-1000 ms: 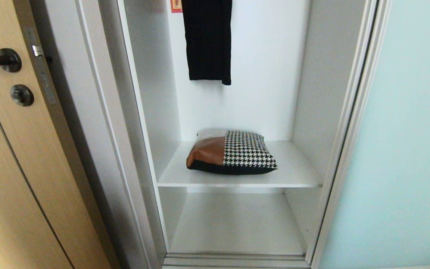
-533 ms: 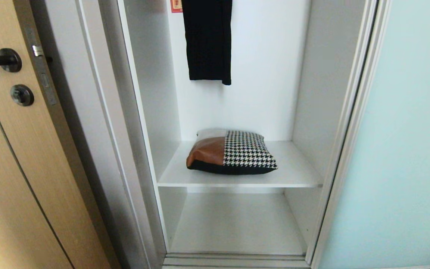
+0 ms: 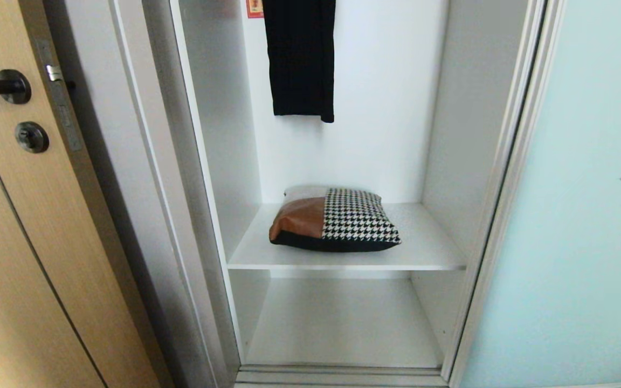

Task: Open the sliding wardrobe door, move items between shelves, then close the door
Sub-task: Close the door

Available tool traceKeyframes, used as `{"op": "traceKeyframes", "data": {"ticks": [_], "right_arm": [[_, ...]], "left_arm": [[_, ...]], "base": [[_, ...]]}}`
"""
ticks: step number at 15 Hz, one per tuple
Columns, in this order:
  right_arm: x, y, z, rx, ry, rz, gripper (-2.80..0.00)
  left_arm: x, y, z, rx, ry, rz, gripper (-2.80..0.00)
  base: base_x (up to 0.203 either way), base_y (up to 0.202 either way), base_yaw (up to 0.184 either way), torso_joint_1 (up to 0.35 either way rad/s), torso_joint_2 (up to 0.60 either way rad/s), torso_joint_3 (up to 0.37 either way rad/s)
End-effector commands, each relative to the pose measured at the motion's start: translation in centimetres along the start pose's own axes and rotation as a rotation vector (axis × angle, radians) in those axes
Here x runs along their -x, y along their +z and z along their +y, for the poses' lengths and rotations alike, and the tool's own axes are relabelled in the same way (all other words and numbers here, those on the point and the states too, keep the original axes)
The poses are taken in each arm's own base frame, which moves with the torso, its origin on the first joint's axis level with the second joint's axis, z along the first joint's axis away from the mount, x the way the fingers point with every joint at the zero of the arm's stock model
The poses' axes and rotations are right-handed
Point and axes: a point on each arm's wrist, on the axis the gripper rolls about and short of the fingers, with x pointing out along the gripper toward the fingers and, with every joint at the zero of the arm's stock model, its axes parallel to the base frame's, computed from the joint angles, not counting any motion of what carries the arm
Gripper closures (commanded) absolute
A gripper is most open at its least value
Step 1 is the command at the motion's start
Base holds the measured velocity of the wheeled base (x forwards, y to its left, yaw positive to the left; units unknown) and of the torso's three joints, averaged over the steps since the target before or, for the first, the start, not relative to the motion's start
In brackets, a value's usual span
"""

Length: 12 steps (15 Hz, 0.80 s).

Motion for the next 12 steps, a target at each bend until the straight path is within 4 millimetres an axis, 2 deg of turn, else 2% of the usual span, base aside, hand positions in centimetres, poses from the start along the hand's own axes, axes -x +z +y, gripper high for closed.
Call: {"op": "traceKeyframes", "data": {"ticks": [1, 3, 7, 12], "right_arm": [[-3.5, 0.0, -1.5, 0.01, -0.02, 0.059, 0.0], [-4.8, -0.1, -2.7, 0.021, -0.02, 0.087, 0.0], [-5.8, -0.4, -4.0, 0.014, 0.113, 0.137, 0.0], [-7.5, -0.5, -4.4, 0.016, 0.221, 0.155, 0.0]], "left_arm": [[0.0, 0.0, 0.0, 0.0, 0.001, 0.003, 0.0], [0.0, 0.0, 0.0, 0.0, 0.001, 0.003, 0.0], [0.0, 0.0, 0.0, 0.0, 0.001, 0.003, 0.0], [0.0, 0.0, 0.0, 0.0, 0.001, 0.003, 0.0]], "base": [[0.0, 0.0, 0.0, 0.0, 0.0, 0.0], [0.0, 0.0, 0.0, 0.0, 0.0, 0.0], [0.0, 0.0, 0.0, 0.0, 0.0, 0.0], [0.0, 0.0, 0.0, 0.0, 0.0, 0.0]]}}
